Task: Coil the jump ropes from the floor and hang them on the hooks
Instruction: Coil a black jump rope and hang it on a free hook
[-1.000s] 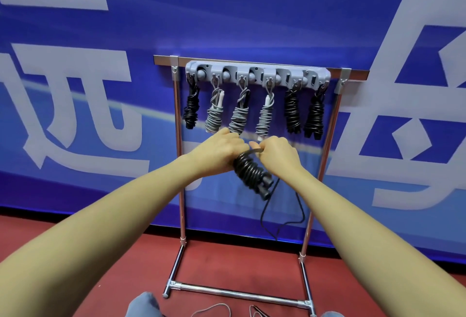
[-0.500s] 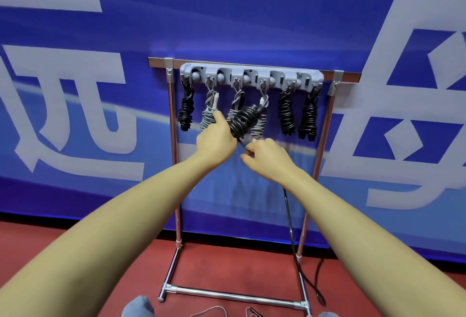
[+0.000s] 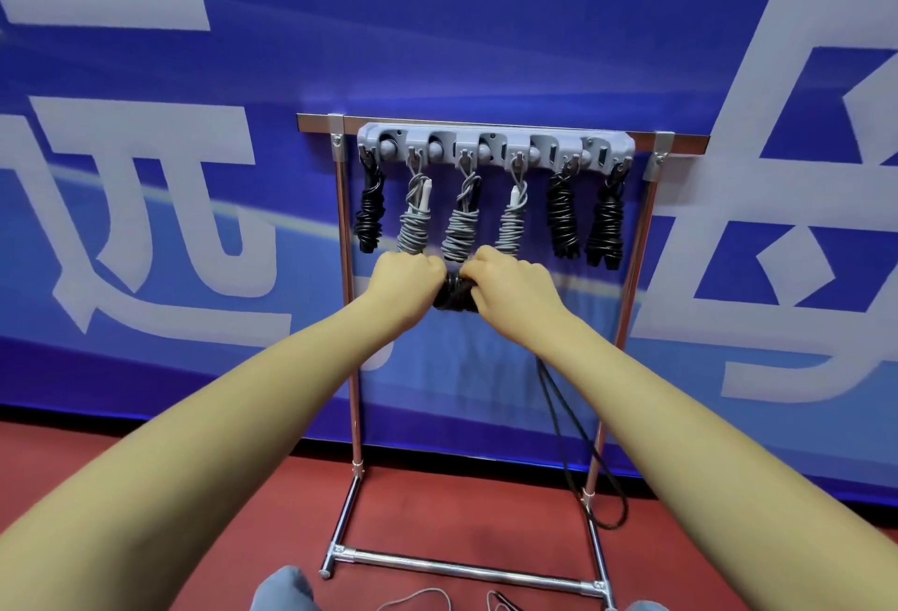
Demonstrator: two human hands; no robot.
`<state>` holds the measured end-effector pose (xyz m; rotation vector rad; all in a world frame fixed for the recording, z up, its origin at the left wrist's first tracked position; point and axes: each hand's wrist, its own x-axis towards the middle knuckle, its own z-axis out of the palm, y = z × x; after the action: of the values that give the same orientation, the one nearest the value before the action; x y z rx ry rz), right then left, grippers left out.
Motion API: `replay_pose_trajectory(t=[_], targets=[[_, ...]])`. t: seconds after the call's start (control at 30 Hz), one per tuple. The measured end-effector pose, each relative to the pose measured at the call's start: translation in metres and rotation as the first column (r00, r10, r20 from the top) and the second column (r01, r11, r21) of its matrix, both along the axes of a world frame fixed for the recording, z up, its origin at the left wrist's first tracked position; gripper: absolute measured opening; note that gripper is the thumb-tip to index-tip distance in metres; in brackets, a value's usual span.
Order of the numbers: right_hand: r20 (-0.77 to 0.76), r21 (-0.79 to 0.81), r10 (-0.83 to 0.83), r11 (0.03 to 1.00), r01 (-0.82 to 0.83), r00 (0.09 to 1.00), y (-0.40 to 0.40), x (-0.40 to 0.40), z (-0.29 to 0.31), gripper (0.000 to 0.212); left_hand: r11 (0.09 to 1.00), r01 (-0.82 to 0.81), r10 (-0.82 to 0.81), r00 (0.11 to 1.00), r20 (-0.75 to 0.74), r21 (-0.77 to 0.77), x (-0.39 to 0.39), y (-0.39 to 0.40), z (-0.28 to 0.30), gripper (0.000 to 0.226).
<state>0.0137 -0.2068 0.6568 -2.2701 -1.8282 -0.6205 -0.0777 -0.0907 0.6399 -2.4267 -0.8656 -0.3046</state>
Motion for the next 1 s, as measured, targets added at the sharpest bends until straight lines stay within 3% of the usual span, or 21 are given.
replay_pose_trajectory(t=[0.03,0.13,0.2,0.27,0.33,0.47,0.53,0.63,0.73,0.8,0.87,0.97,1.0], targets=[[-0.066,-0.003,0.010,1.000,-0.010,0.998,0.001,0.002,-0.001,0.027,0.999,0.030,-0.029,0.999,-0.016,0.042,-0.003,-0.001,0.002,0.009],[-0.205,0.014,0.016,1.000,-0.014,0.979,0.000,0.005,-0.002,0.028,0.978,0.116,-0.113,0.993,-0.026,0.170,-0.010,-0.010,0.015,0.037],[-0.291,0.039,0.014,0.999,-0.002,0.956,-0.001,0.008,-0.004,0.025,0.985,0.144,-0.132,0.984,-0.123,0.093,-0.009,-0.007,0.016,0.030],[-0.400,0.077,0.013,0.997,0.020,0.916,-0.001,0.011,-0.006,0.020,0.961,0.266,-0.255,0.958,-0.135,0.071,-0.007,-0.004,0.010,0.021],[-0.495,0.107,-0.005,0.992,0.066,0.869,0.001,0.015,-0.009,0.013,0.921,0.383,-0.367,0.915,-0.167,0.073,-0.009,-0.005,0.009,0.038],[-0.514,0.096,-0.081,0.984,0.151,0.854,0.002,0.021,-0.007,0.045,0.788,0.613,-0.601,0.785,-0.149,0.049,-0.011,0.002,0.002,0.042],[-0.538,0.095,-0.083,0.983,0.158,0.839,0.004,0.026,-0.007,0.049,0.720,0.691,-0.686,0.723,-0.080,0.063,-0.013,-0.001,0.002,0.039],[-0.623,0.125,-0.027,0.983,0.133,0.781,0.008,0.032,-0.008,0.053,0.636,0.757,-0.772,0.618,0.152,0.150,-0.010,0.003,-0.001,0.029],[-0.687,0.183,0.049,0.977,0.107,0.725,0.009,0.037,-0.005,0.054,0.619,0.772,-0.763,0.549,0.340,0.143,-0.011,-0.001,0.000,0.015],[-0.676,0.224,0.138,0.974,0.024,0.724,0.006,0.043,-0.005,0.044,0.622,0.780,-0.695,0.514,0.502,0.062,-0.013,-0.007,0.001,0.008],[-0.699,0.218,0.160,0.976,-0.005,0.697,0.002,0.048,-0.009,0.026,0.617,0.783,-0.542,0.489,0.683,-0.071,-0.014,-0.016,0.008,0.023],[-0.706,0.208,0.090,0.975,0.083,0.702,0.005,0.045,-0.015,0.005,0.568,0.772,-0.307,0.520,0.797,-0.285,-0.010,-0.034,0.021,0.041],[-0.689,0.251,0.119,0.965,0.082,0.715,0.010,0.044,-0.015,0.016,0.543,0.773,-0.229,0.513,0.827,-0.329,-0.006,-0.041,0.024,0.040]])
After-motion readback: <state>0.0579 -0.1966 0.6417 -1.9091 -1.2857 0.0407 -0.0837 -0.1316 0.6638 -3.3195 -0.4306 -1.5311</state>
